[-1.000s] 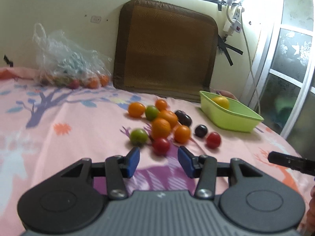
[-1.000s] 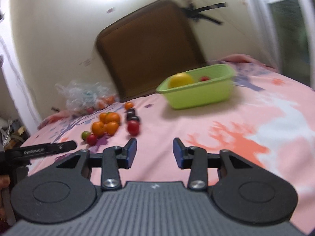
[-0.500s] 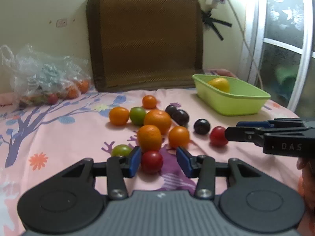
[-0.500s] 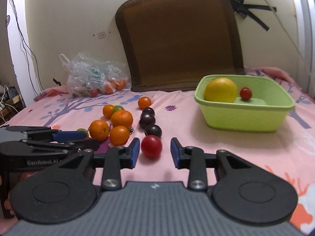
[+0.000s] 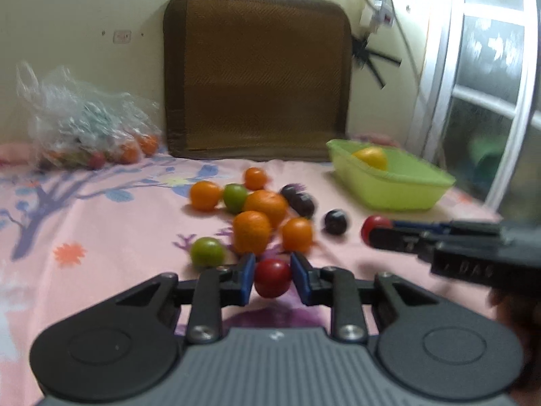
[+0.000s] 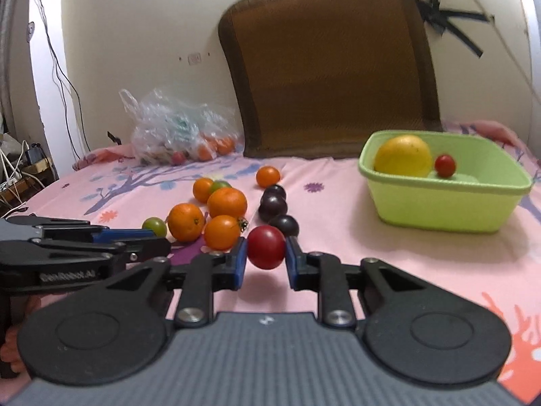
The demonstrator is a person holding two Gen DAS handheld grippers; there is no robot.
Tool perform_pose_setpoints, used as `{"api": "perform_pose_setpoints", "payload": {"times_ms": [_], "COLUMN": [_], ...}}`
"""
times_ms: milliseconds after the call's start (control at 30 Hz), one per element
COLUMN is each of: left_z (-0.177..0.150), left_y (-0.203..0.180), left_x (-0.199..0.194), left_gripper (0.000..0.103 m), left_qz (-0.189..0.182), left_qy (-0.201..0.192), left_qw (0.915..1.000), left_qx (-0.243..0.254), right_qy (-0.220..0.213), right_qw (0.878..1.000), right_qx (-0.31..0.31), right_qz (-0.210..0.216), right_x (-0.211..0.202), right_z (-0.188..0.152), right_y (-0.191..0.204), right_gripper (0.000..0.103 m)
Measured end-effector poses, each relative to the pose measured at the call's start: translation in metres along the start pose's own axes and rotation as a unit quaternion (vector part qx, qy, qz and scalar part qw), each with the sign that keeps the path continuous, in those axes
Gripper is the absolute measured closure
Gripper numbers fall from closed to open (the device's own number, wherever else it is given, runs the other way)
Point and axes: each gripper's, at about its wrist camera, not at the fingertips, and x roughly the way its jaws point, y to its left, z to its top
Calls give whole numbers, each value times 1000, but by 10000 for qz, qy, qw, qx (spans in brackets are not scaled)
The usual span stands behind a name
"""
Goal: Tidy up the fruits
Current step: 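Grasp a red tomato with each gripper from the fruit pile, then carry both red tomatoes into the basket and open both grippers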
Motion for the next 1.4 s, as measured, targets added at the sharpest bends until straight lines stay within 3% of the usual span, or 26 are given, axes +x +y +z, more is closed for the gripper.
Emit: {"api": "perform_pose_setpoints", "payload": {"times_ms": [200,433,633,800,1100,1167,1267,1400], "left_z": [36,70,84,108,113,108,103,111], "left_y": [-12,-57,-81,-98,-121,-124,-126,-116], "left_x": [17,62,88,106,164,167,163,147], "left_gripper": [79,79,79,79,78,76,66,66], "left_qz": [-831,-1222,-1314,-1409,-1248,-1233,-1203,-1285], "left_qy": [-6,117,198,68,515,601,576,432], "left_qw": [9955,9918,9907,9897,9907,9905,9911,9906], "left_qx": [-465,-354,-303,-242,-172,-127,11,-173], "right_qy": [-531,-367,-306,-613,-635,-656,-686,-727], "right_qw": [9972,9955,9926,9894,9829,9823,9816,9804], "right_qx": [-253,373,605,691,835,762,739,778], "right_qz": [-456,-796,-1004,-1123,-1515,-1580,-1619,-1657], "right_x": [-18,-18,-20,-32,-7,-6,-6,-8], "right_z": [0,13,21,28,30,29,28,29], "right_y": [-9,-56,-80,-95,-129,-127,-127,-127], "right_gripper": [76,76,76,76,74,73,72,72]}}
